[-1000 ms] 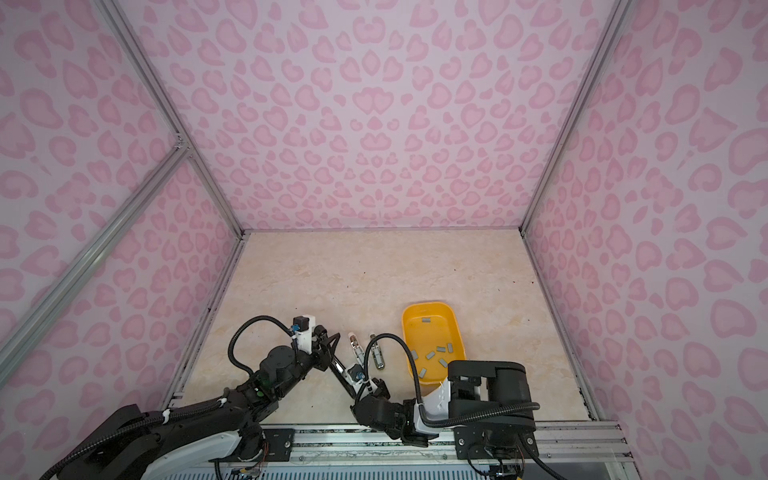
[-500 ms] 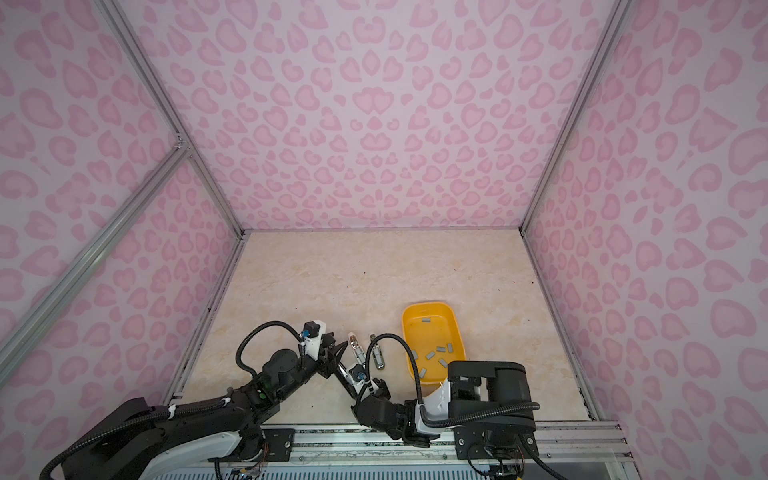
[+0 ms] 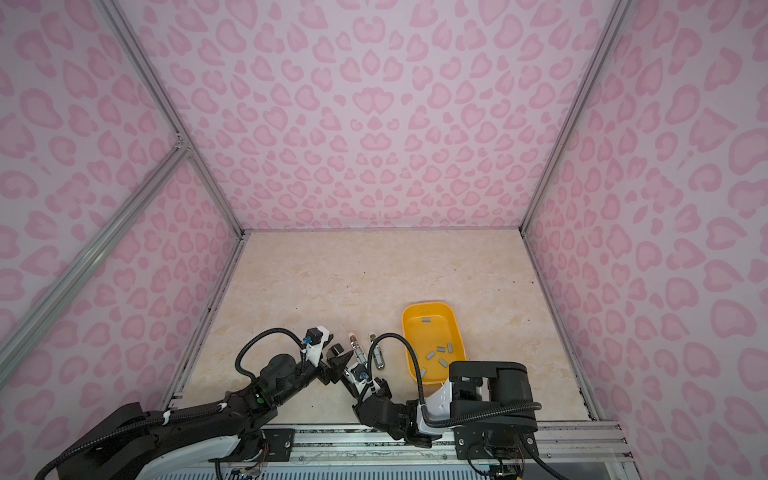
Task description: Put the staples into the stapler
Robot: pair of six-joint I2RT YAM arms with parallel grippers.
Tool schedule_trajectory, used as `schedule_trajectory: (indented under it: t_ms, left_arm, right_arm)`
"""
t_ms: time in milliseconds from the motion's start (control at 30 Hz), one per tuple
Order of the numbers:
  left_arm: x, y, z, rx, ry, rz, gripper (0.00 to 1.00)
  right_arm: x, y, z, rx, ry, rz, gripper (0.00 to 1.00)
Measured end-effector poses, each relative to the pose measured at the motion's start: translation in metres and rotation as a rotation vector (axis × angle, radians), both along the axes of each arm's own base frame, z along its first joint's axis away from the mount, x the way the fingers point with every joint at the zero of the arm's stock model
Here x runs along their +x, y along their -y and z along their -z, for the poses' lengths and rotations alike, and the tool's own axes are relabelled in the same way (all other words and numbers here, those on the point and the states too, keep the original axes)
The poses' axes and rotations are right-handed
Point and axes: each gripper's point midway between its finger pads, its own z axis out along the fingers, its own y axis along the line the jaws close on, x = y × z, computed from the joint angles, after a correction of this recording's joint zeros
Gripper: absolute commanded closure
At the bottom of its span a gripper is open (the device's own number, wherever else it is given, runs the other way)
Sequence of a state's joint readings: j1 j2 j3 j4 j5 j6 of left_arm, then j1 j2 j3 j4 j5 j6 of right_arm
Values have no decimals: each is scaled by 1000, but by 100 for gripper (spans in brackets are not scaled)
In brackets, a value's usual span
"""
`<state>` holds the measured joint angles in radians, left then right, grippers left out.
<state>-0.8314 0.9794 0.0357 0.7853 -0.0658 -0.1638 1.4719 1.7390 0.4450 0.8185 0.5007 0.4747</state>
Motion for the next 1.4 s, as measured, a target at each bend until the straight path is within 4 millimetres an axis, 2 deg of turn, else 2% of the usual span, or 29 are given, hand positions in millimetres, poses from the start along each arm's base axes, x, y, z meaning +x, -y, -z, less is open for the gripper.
schedule_trajectory:
  t_ms: [367,600,767,1033,1267,1400]
  left_arm:
    - [-10,1,-8,-27,33,51,13]
    - [-16,10,5,11,-2,110,13]
    - [-20,15,3,9,0,134,13]
    - [-20,8,-19,-50,62,104,11]
    - [-13,-9,-61,-174,154,1,4]
    - [-6,-20,-64,-186,156,-70,3]
  right_arm:
    - [1,-1,-3,18,3,3,100]
    - [1,1,-2,19,3,9,100]
    - [2,3,-2,17,7,16,100]
    - [3,3,-1,14,10,20,99]
    - [3,4,2,4,11,23,99]
    - [3,4,4,0,11,23,99]
